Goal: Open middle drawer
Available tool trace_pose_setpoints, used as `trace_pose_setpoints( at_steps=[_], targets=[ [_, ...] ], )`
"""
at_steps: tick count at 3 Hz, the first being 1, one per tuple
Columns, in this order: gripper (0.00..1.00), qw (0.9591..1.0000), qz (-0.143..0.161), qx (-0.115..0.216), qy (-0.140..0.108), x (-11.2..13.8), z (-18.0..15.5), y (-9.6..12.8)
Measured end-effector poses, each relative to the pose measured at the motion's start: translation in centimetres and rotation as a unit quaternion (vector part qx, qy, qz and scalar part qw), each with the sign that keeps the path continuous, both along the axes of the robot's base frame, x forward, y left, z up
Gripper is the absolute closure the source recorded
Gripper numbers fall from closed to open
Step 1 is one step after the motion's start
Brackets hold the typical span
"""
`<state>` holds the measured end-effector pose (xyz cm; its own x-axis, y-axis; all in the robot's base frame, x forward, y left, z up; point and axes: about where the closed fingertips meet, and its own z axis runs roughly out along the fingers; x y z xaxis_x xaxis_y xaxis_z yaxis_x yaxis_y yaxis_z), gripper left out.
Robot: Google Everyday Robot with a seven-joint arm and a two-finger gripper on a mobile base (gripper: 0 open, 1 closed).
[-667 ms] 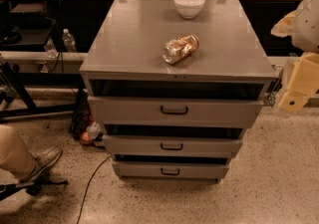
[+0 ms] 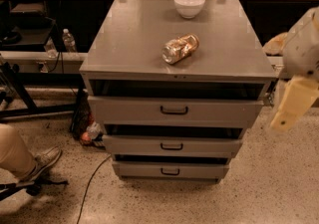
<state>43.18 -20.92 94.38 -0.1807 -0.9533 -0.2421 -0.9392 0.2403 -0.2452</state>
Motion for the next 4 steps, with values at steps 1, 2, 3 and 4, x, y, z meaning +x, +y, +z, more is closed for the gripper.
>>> trace_pose_setpoints(
  at_steps=[1,2,3,4],
  targets=[
    [0.0,0.9994,0.025,0.015,0.018,-1.1,-5.6,1.1],
    [0.0,0.9965,0.051,0.051,0.042,-2.6,-12.8,3.5],
    [0.0,0.9901,0.076,0.067,0.098,-4.4,-21.4,6.5],
    [0.0,0.9879,0.068,0.069,0.121,-5.2,-23.5,6.9]
  ],
)
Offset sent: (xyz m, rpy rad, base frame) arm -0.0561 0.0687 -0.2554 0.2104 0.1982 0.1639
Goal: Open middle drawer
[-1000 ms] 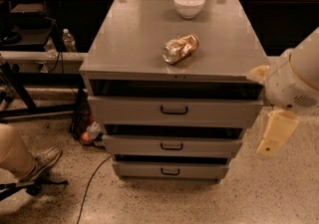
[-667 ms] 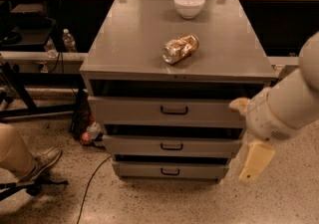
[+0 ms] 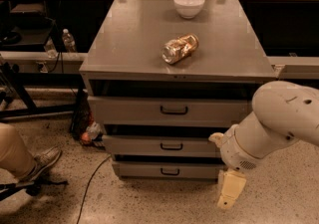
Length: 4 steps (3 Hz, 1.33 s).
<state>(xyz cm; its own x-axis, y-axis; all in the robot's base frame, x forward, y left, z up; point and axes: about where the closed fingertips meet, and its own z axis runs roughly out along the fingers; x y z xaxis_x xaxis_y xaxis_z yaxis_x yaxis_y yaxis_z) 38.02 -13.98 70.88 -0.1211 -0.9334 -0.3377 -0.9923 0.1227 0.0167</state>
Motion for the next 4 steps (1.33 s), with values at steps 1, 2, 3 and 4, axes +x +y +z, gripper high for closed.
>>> trace_pose_setpoints(
  at_steps=[1,2,3,4],
  targets=[
    [0.0,1.0,0.001,0.0,-0.001,0.0,0.0,0.0],
    [0.0,1.0,0.005,0.007,0.0,0.3,-1.7,0.0],
    [0.0,0.9999,0.001,-0.005,-0.016,2.2,-6.8,-1.0],
    [0.0,0.9984,-0.016,0.001,-0.055,6.7,-12.9,-1.9]
  ],
)
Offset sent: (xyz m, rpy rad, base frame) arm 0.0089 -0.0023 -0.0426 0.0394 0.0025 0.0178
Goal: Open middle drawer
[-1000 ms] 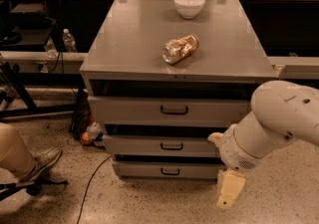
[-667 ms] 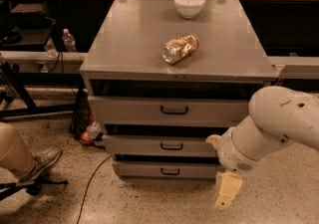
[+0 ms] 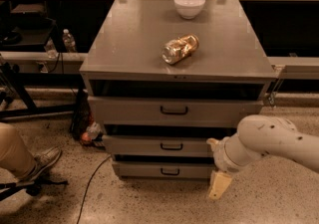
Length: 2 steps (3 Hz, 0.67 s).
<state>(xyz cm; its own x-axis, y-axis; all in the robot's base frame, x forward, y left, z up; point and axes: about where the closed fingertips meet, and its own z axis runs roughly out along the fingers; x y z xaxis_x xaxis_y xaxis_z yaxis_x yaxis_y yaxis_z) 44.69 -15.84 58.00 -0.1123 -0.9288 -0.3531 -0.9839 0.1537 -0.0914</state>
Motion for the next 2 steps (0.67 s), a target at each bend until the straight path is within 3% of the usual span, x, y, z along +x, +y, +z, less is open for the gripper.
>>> trace_pose_setpoints(
  at_steps=[1,2],
  targets=[
    [0.0,0.9996,-0.012,0.024,0.005,2.81,-6.23,0.26],
    [0.0,0.9997,-0.012,0.023,0.003,2.83,-5.98,0.24]
  ],
)
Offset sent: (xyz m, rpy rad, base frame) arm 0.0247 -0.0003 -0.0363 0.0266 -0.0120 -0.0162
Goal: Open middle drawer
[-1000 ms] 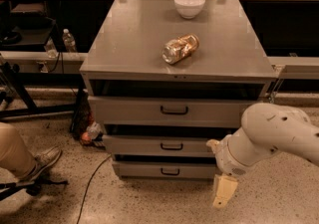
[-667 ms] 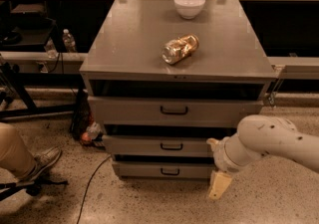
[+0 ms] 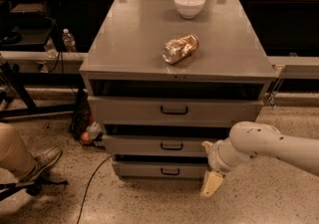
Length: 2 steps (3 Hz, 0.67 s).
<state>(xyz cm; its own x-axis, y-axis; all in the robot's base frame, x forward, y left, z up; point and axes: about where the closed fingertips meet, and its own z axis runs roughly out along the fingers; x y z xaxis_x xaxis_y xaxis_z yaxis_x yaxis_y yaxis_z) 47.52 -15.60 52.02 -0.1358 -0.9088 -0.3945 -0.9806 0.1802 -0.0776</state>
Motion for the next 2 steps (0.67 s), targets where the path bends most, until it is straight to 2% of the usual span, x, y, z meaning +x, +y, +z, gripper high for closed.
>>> trace_pose_setpoints(
  at_steps=[1,2],
  targets=[
    [0.0,0.9996,0.001,-0.015,-0.025,1.0,-1.1,-0.5],
    [0.0,0.9977,0.005,-0.04,-0.055,2.9,-3.7,-1.3]
  ],
)
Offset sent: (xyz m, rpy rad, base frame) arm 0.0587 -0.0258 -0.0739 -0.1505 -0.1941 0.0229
